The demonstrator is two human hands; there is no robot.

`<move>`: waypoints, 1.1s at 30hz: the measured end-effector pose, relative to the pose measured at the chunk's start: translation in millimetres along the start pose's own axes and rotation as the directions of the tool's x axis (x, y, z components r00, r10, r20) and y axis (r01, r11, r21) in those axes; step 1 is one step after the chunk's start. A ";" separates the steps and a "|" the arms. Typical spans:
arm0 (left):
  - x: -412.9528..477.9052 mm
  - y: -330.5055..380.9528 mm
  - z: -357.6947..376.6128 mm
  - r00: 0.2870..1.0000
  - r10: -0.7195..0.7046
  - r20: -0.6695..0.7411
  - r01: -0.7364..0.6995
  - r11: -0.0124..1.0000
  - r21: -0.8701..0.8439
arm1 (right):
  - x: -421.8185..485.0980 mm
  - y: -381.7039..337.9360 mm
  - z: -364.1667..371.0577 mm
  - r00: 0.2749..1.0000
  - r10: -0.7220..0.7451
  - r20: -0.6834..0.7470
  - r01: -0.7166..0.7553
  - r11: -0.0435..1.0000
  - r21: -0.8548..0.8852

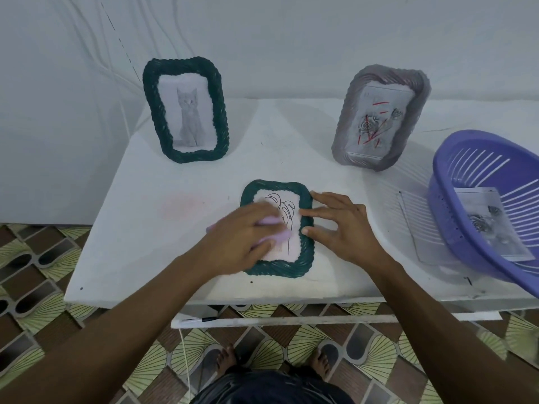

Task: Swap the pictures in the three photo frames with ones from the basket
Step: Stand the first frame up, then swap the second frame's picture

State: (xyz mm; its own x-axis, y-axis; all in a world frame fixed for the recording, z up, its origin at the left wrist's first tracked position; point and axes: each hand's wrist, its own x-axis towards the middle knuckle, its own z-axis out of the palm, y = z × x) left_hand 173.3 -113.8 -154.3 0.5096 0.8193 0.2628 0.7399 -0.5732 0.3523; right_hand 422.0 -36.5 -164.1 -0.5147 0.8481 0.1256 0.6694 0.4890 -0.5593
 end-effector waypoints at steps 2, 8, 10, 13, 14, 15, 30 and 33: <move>18.4 -10.6 -1.0 0.988 -0.138 -0.070 0.143 0.987 0.069 | 0.1 -0.3 0.3 1.000 0.005 0.004 -0.005 1.000 -0.001; 27.7 -6.9 6.6 0.990 -0.135 -0.048 0.138 0.989 0.061 | -0.5 -0.1 0.0 1.000 0.008 0.003 -0.008 1.000 -0.007; 16.5 2.1 3.8 0.999 -0.051 -0.011 0.051 0.998 0.024 | -0.4 -0.1 0.1 1.000 0.004 0.002 -0.004 1.000 0.004; -0.7 11.4 0.6 1.000 -0.019 -0.002 0.019 1.000 -0.011 | -0.6 -1.3 -1.0 1.000 0.006 0.002 -0.006 1.000 0.013; -5.0 12.5 0.8 1.000 -0.011 0.003 0.011 1.000 -0.012 | -0.7 -1.2 -0.6 1.000 0.006 0.007 -0.006 1.000 0.014; -7.7 12.4 1.7 1.000 -0.006 0.008 0.006 1.000 -0.006 | -1.0 -0.8 -0.1 1.000 0.005 0.008 -0.005 1.000 0.014; 3.5 -26.1 -1.7 0.969 -0.239 -0.069 0.238 0.971 -0.027 | -2.1 -0.6 0.3 1.000 0.006 0.004 -0.006 1.000 0.022; -18.4 -8.1 -4.6 0.977 -0.210 -0.047 0.206 0.975 -0.086 | -1.7 -0.9 0.7 1.000 0.003 0.003 -0.003 1.000 0.024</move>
State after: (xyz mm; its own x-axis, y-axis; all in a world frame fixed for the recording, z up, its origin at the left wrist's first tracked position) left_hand 156.0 -124.2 -157.9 0.3218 0.9198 0.2246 0.7885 -0.3917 0.4743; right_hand 421.9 -38.5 -164.4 -0.5144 0.8489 0.1216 0.6580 0.4816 -0.5788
